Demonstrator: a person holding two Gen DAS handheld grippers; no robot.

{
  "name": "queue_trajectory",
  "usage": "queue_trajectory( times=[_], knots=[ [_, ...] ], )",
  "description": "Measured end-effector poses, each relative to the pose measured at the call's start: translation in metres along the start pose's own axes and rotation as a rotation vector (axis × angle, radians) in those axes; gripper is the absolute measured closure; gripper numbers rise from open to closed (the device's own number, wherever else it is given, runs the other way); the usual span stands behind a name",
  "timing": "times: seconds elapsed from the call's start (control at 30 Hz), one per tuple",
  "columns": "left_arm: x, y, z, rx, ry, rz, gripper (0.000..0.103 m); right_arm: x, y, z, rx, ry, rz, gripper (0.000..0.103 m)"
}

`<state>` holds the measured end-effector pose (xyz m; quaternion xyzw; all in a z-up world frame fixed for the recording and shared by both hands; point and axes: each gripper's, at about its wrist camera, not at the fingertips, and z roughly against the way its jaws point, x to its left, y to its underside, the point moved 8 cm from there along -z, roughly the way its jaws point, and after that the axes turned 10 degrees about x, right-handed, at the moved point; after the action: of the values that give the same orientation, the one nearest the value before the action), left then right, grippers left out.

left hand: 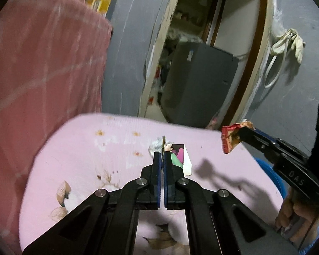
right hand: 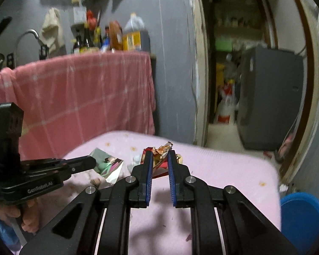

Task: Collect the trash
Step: 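Grasp a red-gold wrapper with the right gripper while the left gripper grasps a white paper strip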

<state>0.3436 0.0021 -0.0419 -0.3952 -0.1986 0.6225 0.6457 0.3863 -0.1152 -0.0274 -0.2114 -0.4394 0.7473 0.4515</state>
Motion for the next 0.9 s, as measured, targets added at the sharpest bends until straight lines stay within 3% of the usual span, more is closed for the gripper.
queue_trajectory(
  times=[0.2,0.43,0.67,0.9],
  knots=[
    [-0.027,-0.023,0.034,-0.139,-0.011,-0.047,0.103,0.001,-0.022,0.056,-0.181,0.080,0.034,0.091],
    [-0.080,-0.042,0.069,-0.274,0.004,-0.138,0.103,-0.015,-0.033,0.114,-0.308,0.139,0.008,0.091],
    [-0.148,-0.046,0.084,-0.340,0.050,-0.222,0.103,-0.046,-0.030,0.172,-0.399,0.216,-0.035,0.091],
    [-0.201,-0.045,0.080,-0.344,0.124,-0.250,0.103,-0.081,-0.010,0.214,-0.437,0.322,-0.082,0.091]
  ],
)
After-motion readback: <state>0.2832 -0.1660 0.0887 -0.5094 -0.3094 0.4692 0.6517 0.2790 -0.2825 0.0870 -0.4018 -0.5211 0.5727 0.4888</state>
